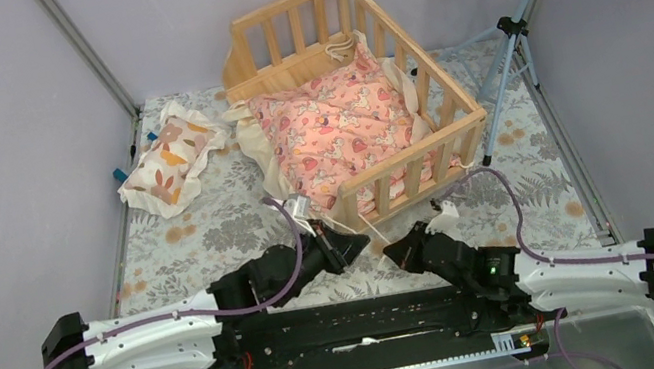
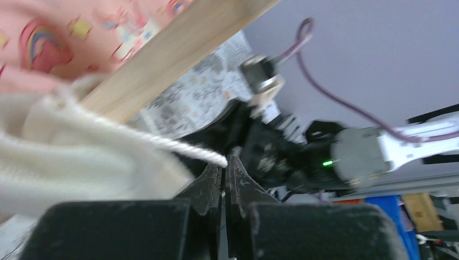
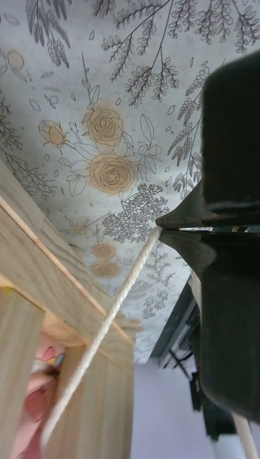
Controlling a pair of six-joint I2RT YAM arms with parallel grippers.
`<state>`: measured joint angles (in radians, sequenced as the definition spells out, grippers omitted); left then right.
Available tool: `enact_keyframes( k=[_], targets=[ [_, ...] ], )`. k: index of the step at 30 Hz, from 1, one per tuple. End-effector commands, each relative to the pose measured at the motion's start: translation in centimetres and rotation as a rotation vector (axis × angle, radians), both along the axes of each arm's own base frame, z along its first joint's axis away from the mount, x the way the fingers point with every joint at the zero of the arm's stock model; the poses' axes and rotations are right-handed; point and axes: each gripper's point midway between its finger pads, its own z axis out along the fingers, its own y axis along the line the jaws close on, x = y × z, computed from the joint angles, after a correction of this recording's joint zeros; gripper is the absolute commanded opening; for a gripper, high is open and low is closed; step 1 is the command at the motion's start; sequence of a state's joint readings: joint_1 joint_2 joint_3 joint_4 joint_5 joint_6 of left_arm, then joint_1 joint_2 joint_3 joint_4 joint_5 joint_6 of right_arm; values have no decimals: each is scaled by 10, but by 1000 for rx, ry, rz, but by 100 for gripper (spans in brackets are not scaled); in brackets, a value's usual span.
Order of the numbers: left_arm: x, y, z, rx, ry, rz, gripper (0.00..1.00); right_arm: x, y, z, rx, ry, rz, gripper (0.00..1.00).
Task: Set up the pet bed
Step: Tie the ropes to the bed frame.
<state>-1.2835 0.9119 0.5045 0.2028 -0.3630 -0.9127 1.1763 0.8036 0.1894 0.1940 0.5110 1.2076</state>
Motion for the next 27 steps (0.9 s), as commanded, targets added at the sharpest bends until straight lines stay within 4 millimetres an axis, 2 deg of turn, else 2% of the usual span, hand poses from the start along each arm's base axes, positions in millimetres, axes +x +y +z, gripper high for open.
enact_keyframes(
  k=[1, 4, 7, 9, 12, 19, 24, 27],
  targets=[
    [2, -6, 75, -169, -76, 0, 0, -5, 22, 6, -59, -112, 168, 0],
    [10, -6, 89, -216, -108, 43, 0, -19, 42, 11, -20, -115, 287, 0],
    [14, -13, 84, -200, -132, 49, 0, -35, 60, 27, 68, -125, 398, 0],
    [17, -18, 77, -185, -133, 53, 0, -43, 64, 36, 121, -132, 432, 0],
    [20, -23, 71, -191, -140, 63, 0, -52, 64, 49, 191, -134, 458, 0],
    [30, -21, 66, -229, -151, 124, 0, -74, 57, 61, 305, -102, 526, 0],
    [35, -21, 62, -214, -174, 148, 0, -76, 48, 70, 344, -104, 510, 0],
    [32, -31, 54, -167, -188, 104, 0, -73, 45, 83, 388, -118, 480, 0]
  ],
)
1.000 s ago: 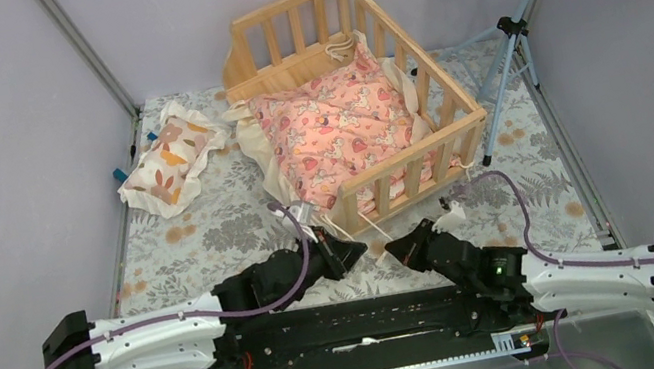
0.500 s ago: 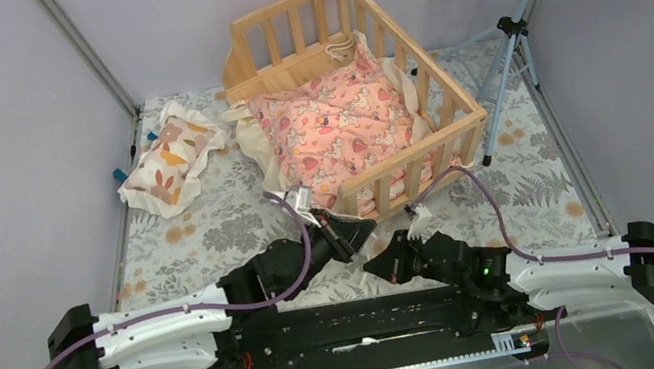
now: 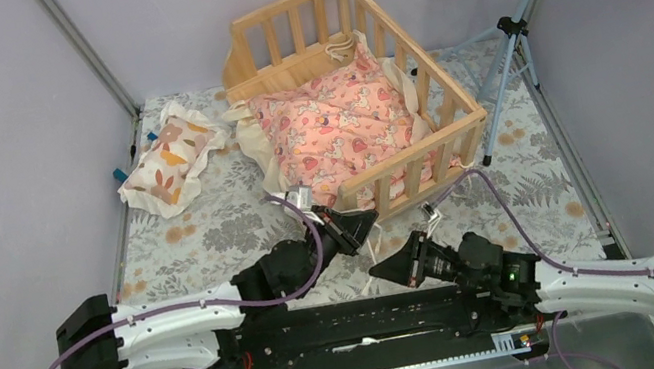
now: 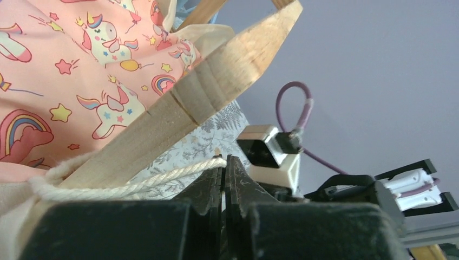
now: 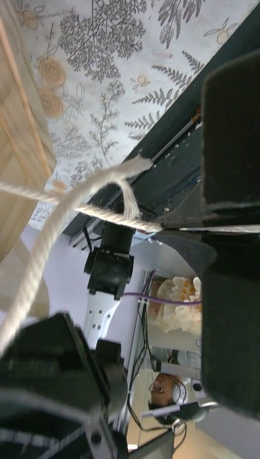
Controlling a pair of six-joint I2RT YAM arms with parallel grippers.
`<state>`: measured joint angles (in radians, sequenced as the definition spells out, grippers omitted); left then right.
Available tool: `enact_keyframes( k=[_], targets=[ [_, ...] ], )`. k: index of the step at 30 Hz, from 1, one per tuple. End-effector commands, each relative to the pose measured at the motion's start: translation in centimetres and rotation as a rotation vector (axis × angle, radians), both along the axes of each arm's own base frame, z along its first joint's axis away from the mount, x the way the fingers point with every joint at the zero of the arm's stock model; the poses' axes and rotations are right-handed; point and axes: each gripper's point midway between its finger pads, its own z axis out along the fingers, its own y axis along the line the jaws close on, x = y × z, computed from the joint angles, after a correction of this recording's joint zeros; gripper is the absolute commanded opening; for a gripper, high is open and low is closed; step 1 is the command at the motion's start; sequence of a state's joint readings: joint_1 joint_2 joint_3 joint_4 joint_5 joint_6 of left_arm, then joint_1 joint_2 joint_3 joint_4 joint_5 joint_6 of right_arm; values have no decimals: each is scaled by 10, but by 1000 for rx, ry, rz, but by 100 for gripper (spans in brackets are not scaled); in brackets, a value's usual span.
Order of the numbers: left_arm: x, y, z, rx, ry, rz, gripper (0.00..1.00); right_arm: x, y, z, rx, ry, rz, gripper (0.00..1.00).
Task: Set up the pet bed
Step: Tie the ropes to the bed frame.
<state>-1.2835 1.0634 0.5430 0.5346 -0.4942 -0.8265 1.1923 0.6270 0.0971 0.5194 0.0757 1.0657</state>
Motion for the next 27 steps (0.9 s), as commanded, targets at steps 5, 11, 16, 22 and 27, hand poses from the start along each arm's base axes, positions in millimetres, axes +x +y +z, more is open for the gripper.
enact_keyframes(
  k=[5, 11, 16, 22, 27],
  targets=[
    [-13, -26, -21, 105, -13, -116, 0, 3, -7, 32, 121, 37, -49, 0],
    [-17, -13, -46, 149, 62, -99, 1, 10, -13, 35, 125, 75, -103, 0],
    [-19, -7, -45, 157, 80, -98, 15, 16, -16, 23, 91, 95, -145, 0],
    [-25, -8, -48, 218, 108, -126, 25, 17, -14, 15, 75, 120, -153, 0],
    [-27, 2, -55, 264, 132, -118, 31, 19, -15, 14, 88, 132, -168, 0]
  ],
)
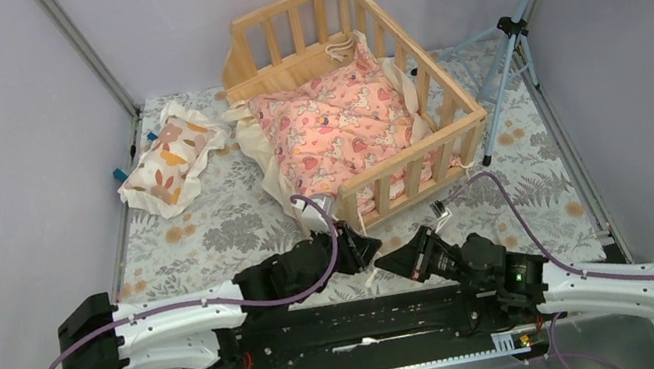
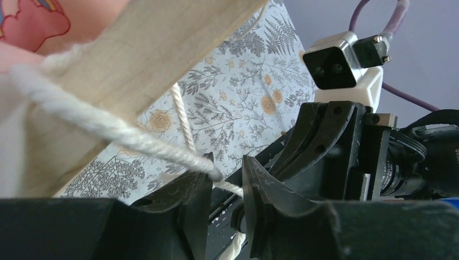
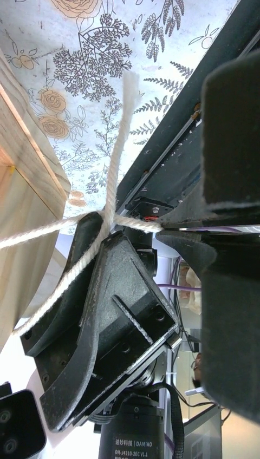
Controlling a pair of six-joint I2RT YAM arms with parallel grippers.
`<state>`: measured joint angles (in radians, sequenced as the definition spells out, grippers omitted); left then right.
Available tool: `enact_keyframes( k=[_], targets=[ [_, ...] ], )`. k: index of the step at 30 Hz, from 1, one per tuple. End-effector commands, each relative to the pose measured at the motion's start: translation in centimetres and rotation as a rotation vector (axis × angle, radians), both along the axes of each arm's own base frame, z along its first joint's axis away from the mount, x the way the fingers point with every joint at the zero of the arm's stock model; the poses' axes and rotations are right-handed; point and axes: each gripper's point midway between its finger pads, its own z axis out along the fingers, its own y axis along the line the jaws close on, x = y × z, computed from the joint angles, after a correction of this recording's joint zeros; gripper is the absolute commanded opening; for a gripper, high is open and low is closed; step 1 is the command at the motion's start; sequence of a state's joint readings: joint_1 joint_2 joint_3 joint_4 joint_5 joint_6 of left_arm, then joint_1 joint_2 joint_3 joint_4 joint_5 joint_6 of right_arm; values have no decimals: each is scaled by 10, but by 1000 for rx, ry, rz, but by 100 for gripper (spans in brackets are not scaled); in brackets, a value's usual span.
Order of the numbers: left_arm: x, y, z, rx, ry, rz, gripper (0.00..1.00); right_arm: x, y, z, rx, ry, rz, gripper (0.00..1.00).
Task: Set up the pet bed
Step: Tie the ropes to the bed frame.
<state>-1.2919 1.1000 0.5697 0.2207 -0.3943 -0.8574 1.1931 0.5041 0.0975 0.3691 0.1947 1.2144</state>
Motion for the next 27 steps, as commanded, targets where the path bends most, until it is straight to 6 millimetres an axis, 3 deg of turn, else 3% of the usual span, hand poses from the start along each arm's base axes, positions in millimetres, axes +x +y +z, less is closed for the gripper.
enact_keyframes(
  k=[1, 10, 22, 27],
  targets=[
    [-5, 3, 19, -20, 10, -12, 33, 5, -1, 12, 45, 8, -40, 0],
    [-14, 9, 31, -39, 4, -51, 46, 9, -1, 4, 23, 40, -67, 0],
    [-28, 17, 9, 38, 3, -133, 47, 15, -6, 2, 84, 116, -126, 0],
    [-33, 11, 6, 66, -23, -189, 48, 17, -8, 7, 123, 141, -141, 0]
  ],
)
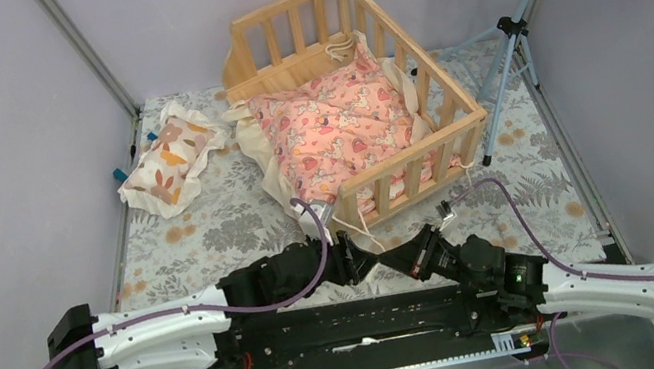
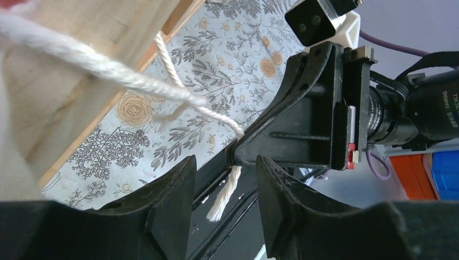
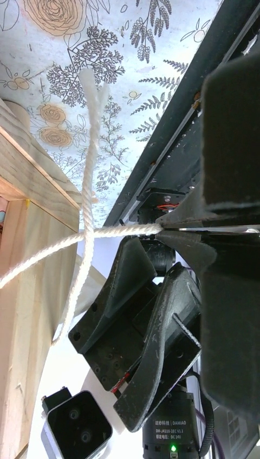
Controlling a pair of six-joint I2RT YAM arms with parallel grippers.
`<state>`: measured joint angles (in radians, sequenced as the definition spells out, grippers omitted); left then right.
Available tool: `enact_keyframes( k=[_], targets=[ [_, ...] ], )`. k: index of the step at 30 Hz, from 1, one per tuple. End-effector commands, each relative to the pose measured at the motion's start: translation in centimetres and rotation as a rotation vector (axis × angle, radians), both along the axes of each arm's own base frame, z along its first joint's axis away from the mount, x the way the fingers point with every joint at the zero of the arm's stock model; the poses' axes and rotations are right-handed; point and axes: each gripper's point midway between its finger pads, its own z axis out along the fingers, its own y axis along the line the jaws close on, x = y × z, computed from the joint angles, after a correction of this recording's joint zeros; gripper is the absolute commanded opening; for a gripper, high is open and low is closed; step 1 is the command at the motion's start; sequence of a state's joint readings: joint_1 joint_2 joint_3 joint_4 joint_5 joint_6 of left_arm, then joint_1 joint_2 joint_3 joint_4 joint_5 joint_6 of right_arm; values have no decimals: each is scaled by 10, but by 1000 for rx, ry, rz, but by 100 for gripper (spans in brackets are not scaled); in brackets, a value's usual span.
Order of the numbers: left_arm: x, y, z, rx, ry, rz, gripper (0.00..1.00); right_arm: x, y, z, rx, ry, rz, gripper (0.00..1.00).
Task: Set up the pet bed
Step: Tie the ropes to the bed frame.
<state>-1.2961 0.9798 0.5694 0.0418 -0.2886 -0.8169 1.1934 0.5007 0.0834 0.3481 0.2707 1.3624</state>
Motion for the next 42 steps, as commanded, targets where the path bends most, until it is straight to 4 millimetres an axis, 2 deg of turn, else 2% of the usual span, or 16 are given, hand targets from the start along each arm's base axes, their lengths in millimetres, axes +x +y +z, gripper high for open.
enact_keyframes(
  k=[1, 11, 18, 19, 21, 23, 24, 28, 29, 34, 38, 42],
  targets=[
    [-10, -10, 9, -5, -44, -91, 48, 6, -3, 12, 76, 23, -52, 0],
    [-21, -14, -5, 37, -58, -174, 47, 9, -7, 16, 140, 64, -83, 0],
    [-30, -21, -13, 60, -46, -232, 41, 10, -8, 16, 147, 75, -91, 0],
    [-30, -22, -13, 62, -47, -232, 39, 9, -7, 16, 149, 78, -90, 0],
    [-29, -21, -14, 67, -49, -228, 27, 9, -7, 16, 149, 79, -88, 0],
    [-27, -20, -14, 68, -53, -216, 9, 9, -7, 16, 143, 78, -85, 0],
    [-25, -19, -13, 68, -54, -203, 1, 8, -8, 14, 131, 76, -85, 3],
    [-17, -10, -9, 79, -56, -140, 0, 8, -13, 5, 31, 42, -84, 32],
    [-16, -7, -8, 75, -59, -127, 0, 7, -15, 5, 7, 27, -80, 36],
    [-11, 2, 4, 51, -81, -93, 0, -2, -23, 0, -85, -93, -15, 46],
    [-13, 2, 4, 79, -72, -102, 0, -2, -31, 17, -114, -300, 5, 43],
    [-13, 3, 4, 90, -47, -90, 0, 7, -37, 43, -251, -649, 9, 41]
  ],
)
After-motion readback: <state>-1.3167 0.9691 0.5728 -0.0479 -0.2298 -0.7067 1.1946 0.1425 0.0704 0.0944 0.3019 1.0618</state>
